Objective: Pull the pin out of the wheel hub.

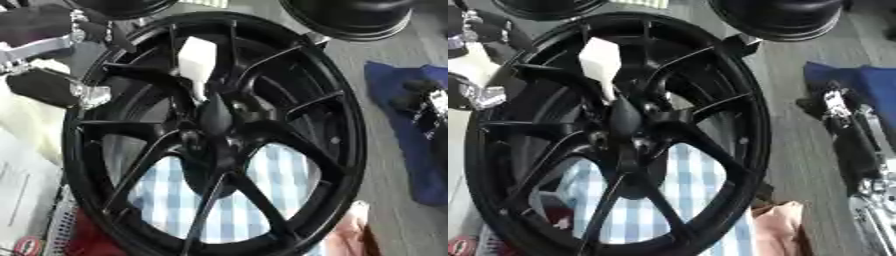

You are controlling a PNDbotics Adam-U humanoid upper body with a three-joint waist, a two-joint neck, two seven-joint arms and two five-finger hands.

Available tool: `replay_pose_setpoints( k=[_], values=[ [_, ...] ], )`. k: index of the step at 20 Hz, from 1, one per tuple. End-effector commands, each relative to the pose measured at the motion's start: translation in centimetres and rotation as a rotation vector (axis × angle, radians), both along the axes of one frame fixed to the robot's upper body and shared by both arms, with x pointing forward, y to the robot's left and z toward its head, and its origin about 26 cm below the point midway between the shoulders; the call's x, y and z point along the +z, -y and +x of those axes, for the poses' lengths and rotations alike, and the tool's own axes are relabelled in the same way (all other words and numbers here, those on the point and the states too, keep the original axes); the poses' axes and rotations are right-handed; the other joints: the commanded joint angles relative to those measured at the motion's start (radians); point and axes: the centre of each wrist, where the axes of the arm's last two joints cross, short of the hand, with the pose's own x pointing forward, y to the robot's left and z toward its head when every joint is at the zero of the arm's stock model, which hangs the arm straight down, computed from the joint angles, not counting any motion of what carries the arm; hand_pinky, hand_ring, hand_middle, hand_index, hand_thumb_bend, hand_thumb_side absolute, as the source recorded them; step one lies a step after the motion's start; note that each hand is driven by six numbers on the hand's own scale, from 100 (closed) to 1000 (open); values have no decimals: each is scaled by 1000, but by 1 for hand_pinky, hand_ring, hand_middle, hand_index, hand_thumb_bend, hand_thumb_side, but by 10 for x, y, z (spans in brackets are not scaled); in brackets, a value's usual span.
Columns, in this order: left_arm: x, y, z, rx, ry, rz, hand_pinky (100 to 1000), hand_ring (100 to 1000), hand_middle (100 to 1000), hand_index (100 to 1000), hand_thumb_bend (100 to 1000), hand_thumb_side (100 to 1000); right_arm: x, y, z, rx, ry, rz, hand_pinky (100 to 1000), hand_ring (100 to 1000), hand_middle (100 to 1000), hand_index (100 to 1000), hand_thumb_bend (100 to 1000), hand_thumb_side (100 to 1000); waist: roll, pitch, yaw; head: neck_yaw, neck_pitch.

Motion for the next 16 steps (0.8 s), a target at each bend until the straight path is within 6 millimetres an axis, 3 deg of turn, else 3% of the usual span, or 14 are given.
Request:
replay_pose_setpoints(
  k=[1, 10, 16],
  values=[
    [13, 3, 6, -6, -11, 26, 774, 790, 787, 868, 231, 725, 6, 2, -2, -3, 15, -22, 863, 737, 530, 736, 100, 696, 7, -30, 4, -5, 6],
    [25, 37, 22, -62, -147, 21, 795, 814, 817, 896, 264, 671, 6, 0, -2, 0, 7, -10, 863, 734, 528, 736, 100, 710, 11, -28, -2, -7, 0],
    [49, 51, 24, -58, -188, 28, 824, 839, 844, 916, 317, 601, 3, 0, 0, 1, -8, -3, 863, 730, 526, 735, 100, 726, 18, -24, -4, -1, 2]
  ],
)
